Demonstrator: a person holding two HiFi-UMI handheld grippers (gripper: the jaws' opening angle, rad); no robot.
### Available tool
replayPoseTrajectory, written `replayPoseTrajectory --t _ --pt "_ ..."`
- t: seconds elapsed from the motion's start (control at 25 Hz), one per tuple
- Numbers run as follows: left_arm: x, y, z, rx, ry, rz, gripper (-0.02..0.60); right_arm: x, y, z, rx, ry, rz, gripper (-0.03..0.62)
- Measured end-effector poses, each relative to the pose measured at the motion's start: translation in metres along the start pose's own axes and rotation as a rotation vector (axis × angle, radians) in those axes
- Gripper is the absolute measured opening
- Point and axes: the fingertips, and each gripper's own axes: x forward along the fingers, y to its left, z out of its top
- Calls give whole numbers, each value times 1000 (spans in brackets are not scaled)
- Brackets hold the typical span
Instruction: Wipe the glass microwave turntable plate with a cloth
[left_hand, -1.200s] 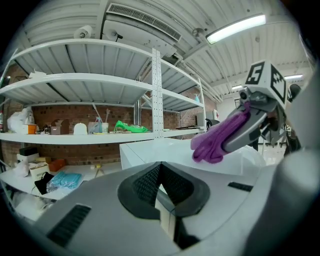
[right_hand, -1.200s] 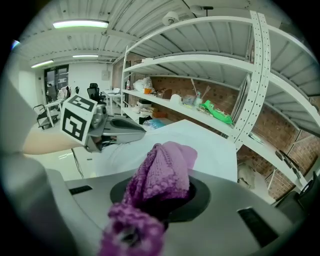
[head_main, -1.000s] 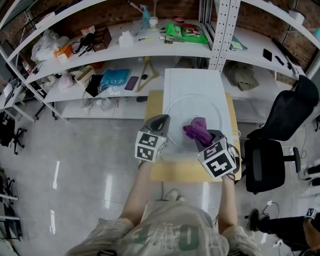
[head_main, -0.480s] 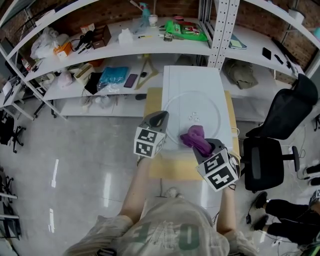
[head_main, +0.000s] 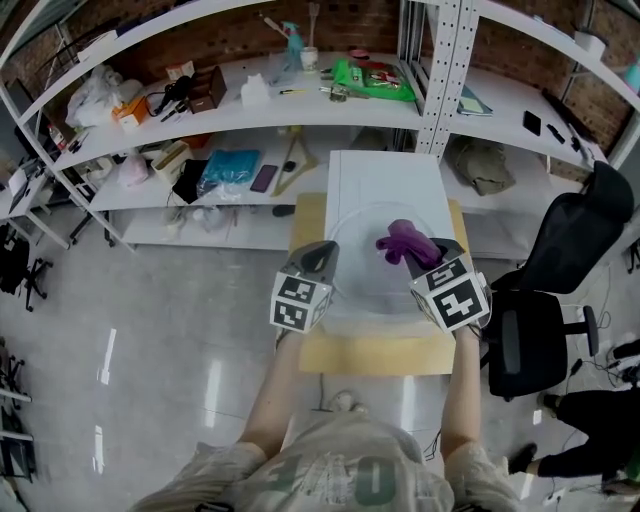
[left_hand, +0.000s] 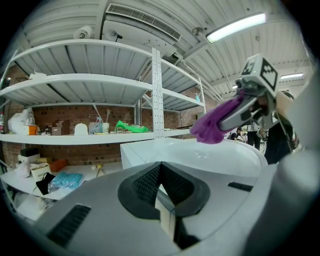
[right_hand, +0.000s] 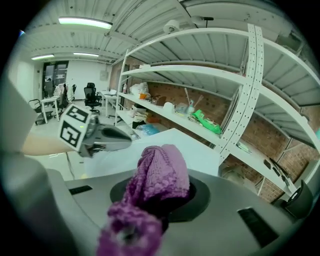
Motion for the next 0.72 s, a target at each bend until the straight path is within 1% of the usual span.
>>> replayPoseTrajectory --t 0.16,0.28,0.4,0.56,0.72 --pt "1 -1 2 0 0 -1 2 36 -47 7 34 30 -65 55" --pt "1 -1 1 1 -1 -1 2 55 -63 -1 43 74 -95 55" --pt "1 -2 -2 1 1 -2 2 65 -64 -8 56 80 -98 55" --pt "-1 0 0 3 2 -2 2 66 -61 -7 64 71 -86 55" --pt "-2 1 1 5 0 -2 2 52 -48 -10 36 79 -74 55"
